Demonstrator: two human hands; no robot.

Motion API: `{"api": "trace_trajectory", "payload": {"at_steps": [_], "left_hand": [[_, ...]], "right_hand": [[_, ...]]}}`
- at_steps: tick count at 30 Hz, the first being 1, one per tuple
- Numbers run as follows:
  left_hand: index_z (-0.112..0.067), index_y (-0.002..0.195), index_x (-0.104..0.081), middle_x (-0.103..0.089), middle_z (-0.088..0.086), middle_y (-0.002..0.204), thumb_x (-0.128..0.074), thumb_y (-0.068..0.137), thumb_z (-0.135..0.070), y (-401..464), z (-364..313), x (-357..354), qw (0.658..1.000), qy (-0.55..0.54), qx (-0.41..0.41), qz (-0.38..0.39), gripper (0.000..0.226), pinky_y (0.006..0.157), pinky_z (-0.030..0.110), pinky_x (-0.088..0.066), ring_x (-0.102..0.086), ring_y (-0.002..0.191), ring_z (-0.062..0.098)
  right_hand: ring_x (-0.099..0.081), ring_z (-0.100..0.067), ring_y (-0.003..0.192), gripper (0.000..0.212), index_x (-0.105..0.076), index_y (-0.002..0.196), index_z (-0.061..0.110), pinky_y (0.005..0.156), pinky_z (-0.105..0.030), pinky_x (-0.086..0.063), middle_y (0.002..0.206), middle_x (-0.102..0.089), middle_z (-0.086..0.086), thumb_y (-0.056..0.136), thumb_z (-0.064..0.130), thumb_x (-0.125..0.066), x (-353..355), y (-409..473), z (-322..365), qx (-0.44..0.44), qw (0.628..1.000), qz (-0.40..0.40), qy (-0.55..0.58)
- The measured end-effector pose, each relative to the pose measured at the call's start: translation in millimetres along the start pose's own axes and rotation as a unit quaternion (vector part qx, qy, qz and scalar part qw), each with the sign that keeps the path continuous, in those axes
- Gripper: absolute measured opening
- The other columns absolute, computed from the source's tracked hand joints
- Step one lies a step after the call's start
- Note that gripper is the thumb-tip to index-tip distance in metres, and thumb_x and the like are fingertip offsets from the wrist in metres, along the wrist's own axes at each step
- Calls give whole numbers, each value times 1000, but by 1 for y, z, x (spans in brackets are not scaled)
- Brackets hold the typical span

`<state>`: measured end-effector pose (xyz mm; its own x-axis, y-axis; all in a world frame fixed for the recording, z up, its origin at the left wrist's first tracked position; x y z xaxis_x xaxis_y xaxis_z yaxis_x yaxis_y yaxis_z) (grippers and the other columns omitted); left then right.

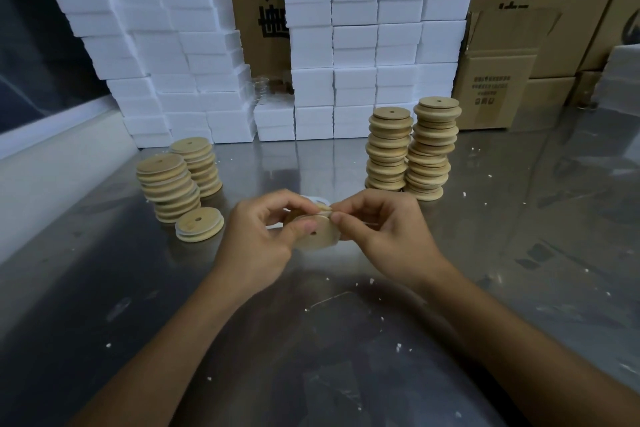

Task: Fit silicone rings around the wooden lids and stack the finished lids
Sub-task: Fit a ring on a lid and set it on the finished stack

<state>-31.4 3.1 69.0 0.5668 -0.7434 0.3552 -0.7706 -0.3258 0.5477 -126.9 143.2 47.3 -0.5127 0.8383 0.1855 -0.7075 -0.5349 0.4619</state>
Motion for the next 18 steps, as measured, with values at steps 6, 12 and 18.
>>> {"api": "trace_trajectory", "payload": {"at_steps": [6, 12, 18], "left_hand": [[-36, 75, -72, -73, -13, 83, -78, 76, 1, -2, 3, -2, 1000, -14, 5, -6, 37, 72, 25, -57, -70, 80, 15], [-19, 74, -70, -75, -8, 80, -75, 74, 8, -3, 6, -2, 995, -87, 38, -33, 27, 66, 21, -55, -71, 75, 11], [-17, 71, -69, -75, -7, 77, -74, 74, 9, -4, 8, -3, 987, -143, 64, -44, 26, 62, 17, -53, -70, 73, 8]], "right_hand": [[-74, -17, 84, 5, -76, 89, 8, 80, -48, -61, 88, -77, -3, 86, 5, -73, 1, -1, 0, -9, 999, 26, -34], [-73, -25, 74, 6, -71, 85, 15, 74, -53, -60, 81, -75, -6, 88, 12, -73, 3, 2, -2, -9, 997, 51, -51], [-73, -26, 74, 12, -68, 81, 12, 75, -49, -61, 79, -73, -11, 89, 2, -69, 2, 2, 1, -3, 999, 30, -34]]}}
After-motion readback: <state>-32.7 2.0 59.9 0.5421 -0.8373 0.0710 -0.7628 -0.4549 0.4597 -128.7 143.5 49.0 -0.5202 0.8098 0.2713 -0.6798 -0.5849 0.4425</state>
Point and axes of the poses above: each hand's wrist, its own y-axis towards the middle knuckle, its own x-axis out of the back of the hand, z = x × y, the point moved 6 cm from there along y, towards the middle knuckle
